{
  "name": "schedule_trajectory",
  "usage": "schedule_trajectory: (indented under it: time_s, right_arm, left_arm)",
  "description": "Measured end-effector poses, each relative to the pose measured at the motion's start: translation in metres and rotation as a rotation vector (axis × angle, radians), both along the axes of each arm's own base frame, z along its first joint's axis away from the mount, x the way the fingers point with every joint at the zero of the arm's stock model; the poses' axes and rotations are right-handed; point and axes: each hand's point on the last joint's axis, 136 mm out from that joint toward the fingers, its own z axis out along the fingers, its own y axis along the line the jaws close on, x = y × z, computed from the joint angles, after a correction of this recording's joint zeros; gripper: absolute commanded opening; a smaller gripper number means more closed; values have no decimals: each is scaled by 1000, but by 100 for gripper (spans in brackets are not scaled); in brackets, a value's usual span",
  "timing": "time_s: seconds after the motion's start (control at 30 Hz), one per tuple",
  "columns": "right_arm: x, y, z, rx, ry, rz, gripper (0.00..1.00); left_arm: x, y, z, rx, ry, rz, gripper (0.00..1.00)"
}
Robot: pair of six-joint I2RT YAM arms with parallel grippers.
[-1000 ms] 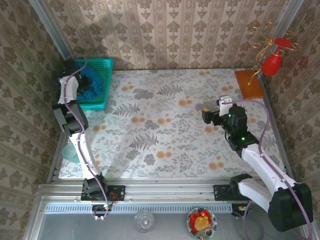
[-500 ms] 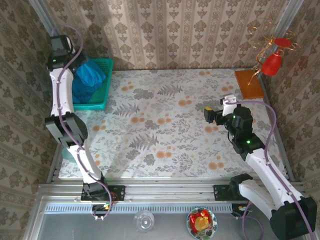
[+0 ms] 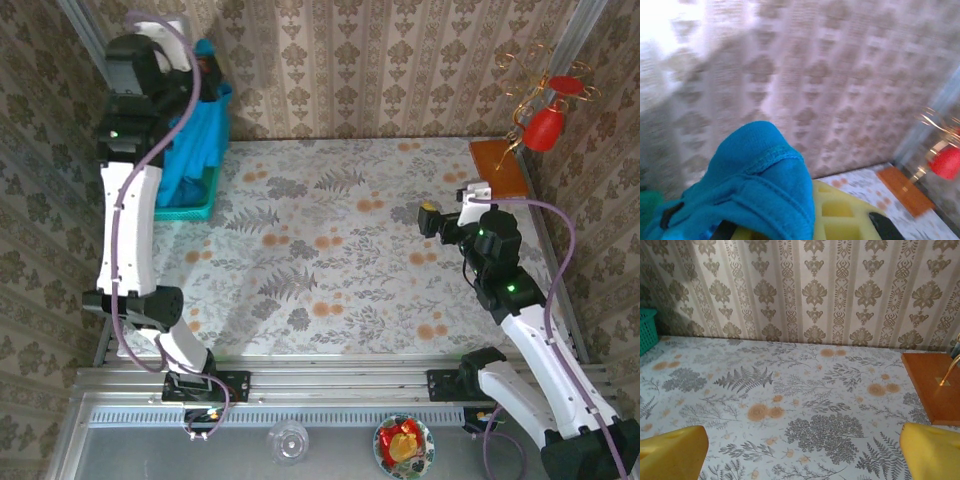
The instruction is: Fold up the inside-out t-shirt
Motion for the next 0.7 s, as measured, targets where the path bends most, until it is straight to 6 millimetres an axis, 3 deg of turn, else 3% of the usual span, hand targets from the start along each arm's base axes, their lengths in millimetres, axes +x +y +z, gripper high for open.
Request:
schedule_trajectory:
  time_s: [0.1, 0.17, 0.2, 0.27, 0.3, 0.43, 0.5, 0.57, 0.7]
  right_arm:
    - [-1, -5, 0, 29, 9, -33, 94]
    - [-3, -13, -1, 49, 27, -88, 91]
    - [-4, -18, -1, 62, 35, -121, 89]
    - [-5, -29, 3, 83, 45, -189, 89]
    - [-7, -36, 4, 93, 50, -232, 89]
    - [-8, -51, 2, 115, 81, -337, 90]
    - [-9, -54, -6, 122, 113, -366, 90]
    - [-8, -55, -15, 133, 144, -379, 89]
    - [-4, -48, -33, 169, 215, -359, 90]
  left_arm:
    - [-34, -62, 1, 50, -39, -151, 0]
    - [-60, -110, -10, 94, -40, -276, 2]
    - [-70, -131, -18, 115, -32, -331, 8]
    - [-87, -171, -40, 156, -6, -435, 37]
    - [-94, -192, -56, 185, 18, -488, 44]
    - [-118, -262, -132, 326, 135, -634, 54]
    - [-128, -277, -168, 390, 201, -670, 55]
    - [-135, -280, -202, 445, 269, -684, 56]
    - [-131, -255, -256, 512, 389, -628, 56]
